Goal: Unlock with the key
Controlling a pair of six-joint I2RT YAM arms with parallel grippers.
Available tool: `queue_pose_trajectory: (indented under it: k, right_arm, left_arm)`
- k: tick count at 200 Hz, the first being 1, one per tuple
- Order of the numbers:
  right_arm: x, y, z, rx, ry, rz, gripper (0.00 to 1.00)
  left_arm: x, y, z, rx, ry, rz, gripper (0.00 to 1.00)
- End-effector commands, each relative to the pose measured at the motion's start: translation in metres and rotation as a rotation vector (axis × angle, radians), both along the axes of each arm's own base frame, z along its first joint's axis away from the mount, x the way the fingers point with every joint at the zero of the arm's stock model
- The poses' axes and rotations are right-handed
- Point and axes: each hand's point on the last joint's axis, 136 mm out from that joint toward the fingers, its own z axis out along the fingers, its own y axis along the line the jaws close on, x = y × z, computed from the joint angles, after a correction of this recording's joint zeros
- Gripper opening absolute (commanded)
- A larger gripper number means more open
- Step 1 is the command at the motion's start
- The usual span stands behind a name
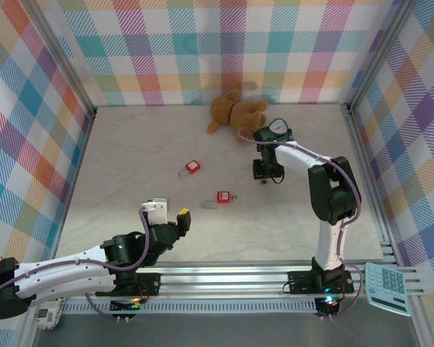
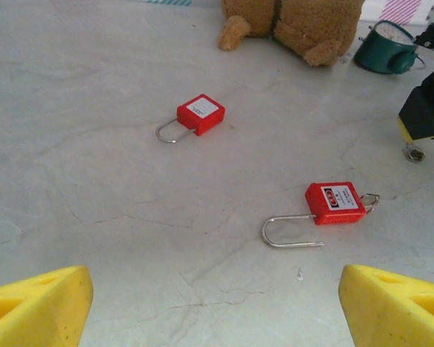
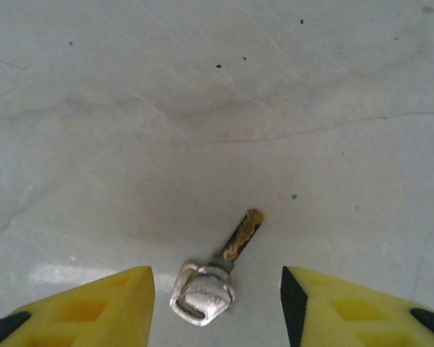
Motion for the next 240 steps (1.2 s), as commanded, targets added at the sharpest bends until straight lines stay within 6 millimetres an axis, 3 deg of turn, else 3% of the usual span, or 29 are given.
queue_pose_trajectory:
  k: [1, 80, 116, 163, 189, 203, 222, 240]
  right_arm:
    - [-0.008, 0.014, 0.000, 0.070, 0.057, 0.018, 0.45]
    - [-0.050, 0.008, -0.016, 0.122, 0.110, -0.012, 0.43]
    - [-0.060, 0.034, -0.004, 0.249, 0.115, 0.011, 0.40]
    - [-0.056, 0.066, 0.016, 0.393, 0.104, 0.061, 0.39]
    - [-0.042, 0.042, 0.029, 0.254, 0.025, 0.033, 0.40]
    - [-0.034, 0.021, 0.032, 0.161, -0.007, -0.009, 0.48]
    - [-0.031, -0.002, 0.021, 0.098, 0.016, -0.064, 0.54]
    - [-0.033, -0.005, 0.008, 0.102, 0.051, -0.078, 0.56]
  left_arm:
    - [0.000, 0.002, -0.001, -0.032, 0.009, 0.012, 0.88]
    - [0.001, -0.004, 0.001, -0.041, 0.008, -0.006, 0.88]
    - [0.001, -0.006, 0.001, -0.045, 0.014, -0.011, 0.88]
    - [0.001, -0.007, 0.001, -0.046, 0.021, -0.014, 0.87]
    - [0.001, -0.007, 0.005, -0.034, 0.018, -0.019, 0.87]
    - [0.001, -0.006, 0.006, -0.031, 0.016, -0.016, 0.87]
    - [0.002, -0.007, 0.005, -0.032, 0.013, -0.018, 0.87]
    - [0.002, -0.008, 0.005, -0.030, 0.016, -0.020, 0.87]
